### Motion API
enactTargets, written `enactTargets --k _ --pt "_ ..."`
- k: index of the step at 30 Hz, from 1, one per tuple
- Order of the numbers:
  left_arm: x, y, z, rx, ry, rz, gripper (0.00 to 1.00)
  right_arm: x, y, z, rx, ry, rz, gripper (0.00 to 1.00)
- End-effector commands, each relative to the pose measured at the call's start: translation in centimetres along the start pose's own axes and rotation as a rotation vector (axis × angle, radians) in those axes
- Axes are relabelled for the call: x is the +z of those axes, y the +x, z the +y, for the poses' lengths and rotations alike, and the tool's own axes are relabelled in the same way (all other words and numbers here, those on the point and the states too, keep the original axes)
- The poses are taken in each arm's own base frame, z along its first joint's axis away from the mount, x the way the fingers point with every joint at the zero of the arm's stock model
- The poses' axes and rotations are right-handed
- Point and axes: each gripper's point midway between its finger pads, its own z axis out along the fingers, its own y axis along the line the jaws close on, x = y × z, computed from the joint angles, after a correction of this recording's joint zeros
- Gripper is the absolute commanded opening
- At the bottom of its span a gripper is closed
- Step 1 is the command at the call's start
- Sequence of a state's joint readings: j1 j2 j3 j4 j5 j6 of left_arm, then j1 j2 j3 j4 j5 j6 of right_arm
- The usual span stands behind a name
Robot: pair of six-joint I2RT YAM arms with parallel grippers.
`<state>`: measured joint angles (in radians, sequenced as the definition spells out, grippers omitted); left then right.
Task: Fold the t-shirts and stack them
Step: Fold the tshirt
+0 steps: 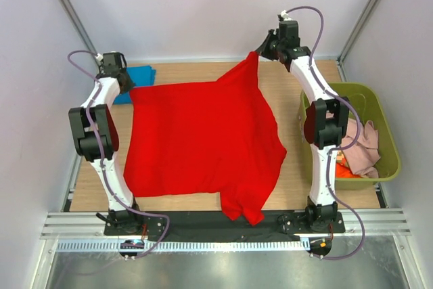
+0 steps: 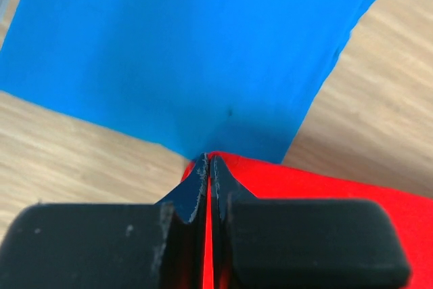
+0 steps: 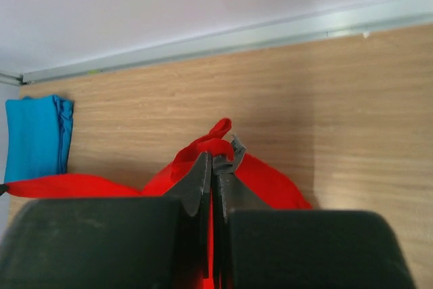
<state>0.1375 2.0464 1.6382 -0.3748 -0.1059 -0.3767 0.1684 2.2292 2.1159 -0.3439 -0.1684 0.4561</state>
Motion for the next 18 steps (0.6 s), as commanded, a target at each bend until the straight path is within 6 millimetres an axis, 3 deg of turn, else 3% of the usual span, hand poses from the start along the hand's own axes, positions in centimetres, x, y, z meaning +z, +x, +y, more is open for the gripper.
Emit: enactTargets --k 1,3,4,10,11,12,18 --pt "-3.1 -2.3 0.3 0.008 -0.027 -0.029 0.00 -4.4 -0.7 1.7 0.049 0.018 0.045 0.01" --pt "-3.8 -1.8 0.5 0.009 -0.036 -0.005 0.00 -5.1 0.6 1.5 0.060 0.040 0.084 0.01" --pt "-4.2 -1.8 0.7 0.007 -0.040 -0.005 0.00 -6.3 0.1 1.9 0.057 0.042 0.075 0.01" --pt "-6.2 0.0 1.7 -0.012 -0.084 0.060 0.00 -9.8 2.7 0.3 0.090 0.148 0.168 0.01" --pt "-6.8 0.4 2.0 -0.016 -0.089 0.066 0.00 -11.1 2.2 0.8 0.097 0.148 0.156 0.01" --pt "-7.1 1.0 2.3 -0.019 -0.098 0.082 0.00 -11.5 3.5 0.3 0.111 0.167 0.190 0.01" --pt "-10.3 4.5 3.8 -0.062 -0.153 0.170 0.00 -15.7 7.0 -0.5 0.177 0.229 0.287 0.01"
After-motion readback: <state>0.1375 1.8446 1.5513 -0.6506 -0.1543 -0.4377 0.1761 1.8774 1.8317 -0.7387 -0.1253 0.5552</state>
